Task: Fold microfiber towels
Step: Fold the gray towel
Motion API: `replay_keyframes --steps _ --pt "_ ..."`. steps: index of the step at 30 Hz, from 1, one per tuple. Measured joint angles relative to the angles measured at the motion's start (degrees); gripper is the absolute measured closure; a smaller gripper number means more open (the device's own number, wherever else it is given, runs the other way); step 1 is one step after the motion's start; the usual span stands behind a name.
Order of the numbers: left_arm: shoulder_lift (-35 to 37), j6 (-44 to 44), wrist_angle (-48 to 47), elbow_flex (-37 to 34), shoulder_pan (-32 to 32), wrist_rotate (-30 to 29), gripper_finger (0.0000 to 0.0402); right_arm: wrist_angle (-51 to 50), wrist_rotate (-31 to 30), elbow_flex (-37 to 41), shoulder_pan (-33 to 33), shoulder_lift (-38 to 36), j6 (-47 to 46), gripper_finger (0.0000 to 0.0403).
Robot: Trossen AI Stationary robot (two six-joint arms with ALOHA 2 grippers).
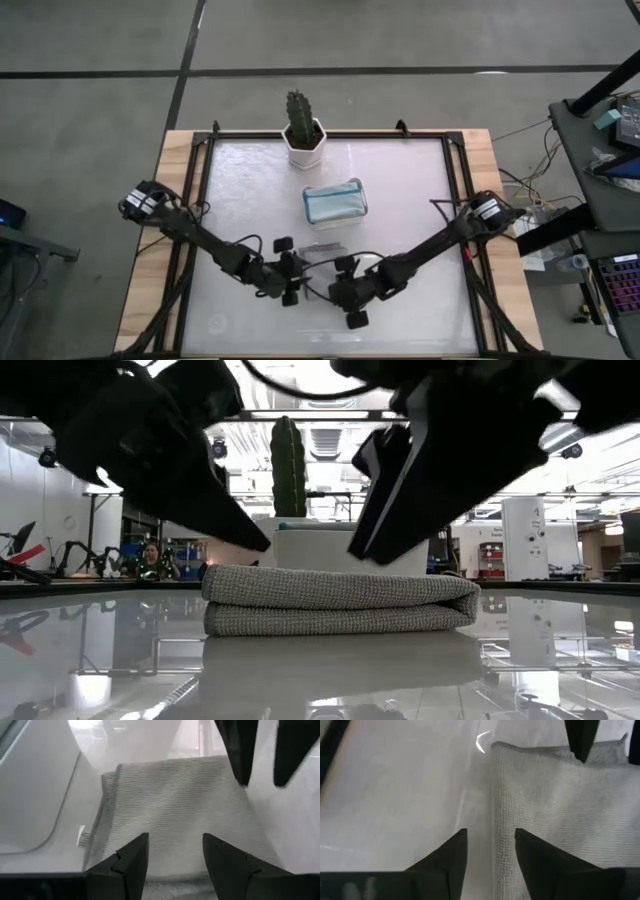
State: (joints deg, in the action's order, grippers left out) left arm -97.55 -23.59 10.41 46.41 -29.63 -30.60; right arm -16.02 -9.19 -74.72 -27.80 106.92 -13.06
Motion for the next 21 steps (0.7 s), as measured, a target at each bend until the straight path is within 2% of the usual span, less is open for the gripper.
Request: replay_keyframes --steps 6,10,16,21 --pt "-1.5 0.4 1.2 0.0 1.1 -0.1 0.0231 1.7 -3.9 0.0 -0.1 2.6 -0.4 0.0217" --pt "-1.7 0.4 1.1 0.0 1.1 -0.1 0.0231 1.5 -4.4 0.0 -0.1 4.6 0.3 0.0212" --pt "-1.7 0.5 1.1 0.0 1.1 -0.1 0.0231 2.0 -5.1 -0.1 -0.1 6.1 0.9 0.0224" --pt "-1.7 0.5 1.1 0.0 1.1 -0.1 0.0231 2.1 -5.3 -0.1 -0.1 6.3 1.8 0.0261"
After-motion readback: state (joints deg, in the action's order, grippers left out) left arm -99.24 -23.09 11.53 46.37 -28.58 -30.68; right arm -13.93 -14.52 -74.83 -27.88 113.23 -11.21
